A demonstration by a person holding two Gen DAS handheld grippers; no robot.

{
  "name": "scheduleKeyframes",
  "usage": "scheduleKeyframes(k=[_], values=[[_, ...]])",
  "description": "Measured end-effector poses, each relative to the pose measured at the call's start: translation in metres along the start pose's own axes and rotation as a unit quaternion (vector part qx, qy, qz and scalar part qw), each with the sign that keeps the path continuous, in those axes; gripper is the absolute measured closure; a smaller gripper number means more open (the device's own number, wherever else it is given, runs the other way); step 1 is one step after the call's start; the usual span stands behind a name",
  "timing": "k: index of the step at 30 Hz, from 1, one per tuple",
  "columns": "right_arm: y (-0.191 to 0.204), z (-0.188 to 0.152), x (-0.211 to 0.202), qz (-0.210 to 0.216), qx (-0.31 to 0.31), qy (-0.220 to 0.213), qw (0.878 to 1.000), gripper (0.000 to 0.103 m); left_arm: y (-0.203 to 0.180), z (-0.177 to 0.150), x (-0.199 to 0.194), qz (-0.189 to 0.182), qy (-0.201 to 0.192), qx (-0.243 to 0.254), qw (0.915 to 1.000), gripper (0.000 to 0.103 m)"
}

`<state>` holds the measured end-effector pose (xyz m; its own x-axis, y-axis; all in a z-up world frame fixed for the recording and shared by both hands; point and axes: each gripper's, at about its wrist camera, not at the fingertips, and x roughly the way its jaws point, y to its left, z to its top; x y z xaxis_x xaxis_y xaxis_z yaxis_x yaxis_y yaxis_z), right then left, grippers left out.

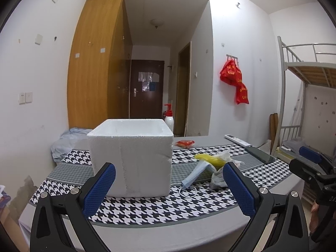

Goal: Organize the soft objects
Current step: 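Move both tools toward the pile of soft items beside the foam box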

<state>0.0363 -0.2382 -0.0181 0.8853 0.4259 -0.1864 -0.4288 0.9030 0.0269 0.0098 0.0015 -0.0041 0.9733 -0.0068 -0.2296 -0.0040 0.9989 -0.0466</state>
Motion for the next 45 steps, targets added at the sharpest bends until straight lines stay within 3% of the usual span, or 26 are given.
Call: scheduleKeyframes(k=[33,45], values=[[-0.006,-0.002,0.008,-0.002,0.004,0.011,1.0,0.0,-0.008,0.002,0.009,-0.012,0.004,0.006,0.9999,0.001],[-0.021,-0.004,0.024,-0.014,0.013,0.028,0.999,0.0,-0.018,0.003,0.037,-0.045,0.028,0.012,0.9985,0.001]])
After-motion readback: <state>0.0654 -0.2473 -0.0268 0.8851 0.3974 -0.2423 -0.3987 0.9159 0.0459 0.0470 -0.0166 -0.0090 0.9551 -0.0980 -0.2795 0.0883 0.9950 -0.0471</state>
